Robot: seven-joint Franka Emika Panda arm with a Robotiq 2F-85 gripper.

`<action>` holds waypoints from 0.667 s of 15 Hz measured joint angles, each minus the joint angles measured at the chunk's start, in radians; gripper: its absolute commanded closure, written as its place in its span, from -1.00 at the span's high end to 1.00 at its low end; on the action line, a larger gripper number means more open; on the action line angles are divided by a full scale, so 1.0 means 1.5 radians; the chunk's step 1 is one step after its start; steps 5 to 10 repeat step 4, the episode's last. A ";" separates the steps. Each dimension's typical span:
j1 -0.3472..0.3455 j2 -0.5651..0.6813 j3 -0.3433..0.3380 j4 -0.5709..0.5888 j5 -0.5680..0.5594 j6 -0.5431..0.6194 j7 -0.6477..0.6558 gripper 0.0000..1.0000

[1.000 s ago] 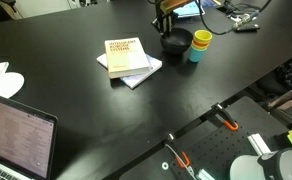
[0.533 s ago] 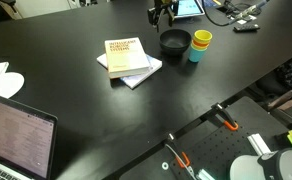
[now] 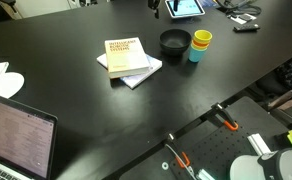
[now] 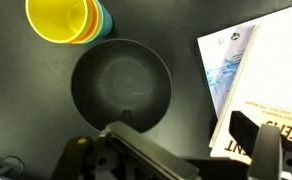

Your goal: Put the furthest black bowl in the closest black bowl

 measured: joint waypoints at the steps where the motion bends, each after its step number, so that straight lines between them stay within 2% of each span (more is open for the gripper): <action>1: 0.000 -0.008 0.002 -0.005 0.002 -0.005 0.000 1.00; 10: 0.000 -0.025 0.006 -0.019 0.013 -0.006 0.000 1.00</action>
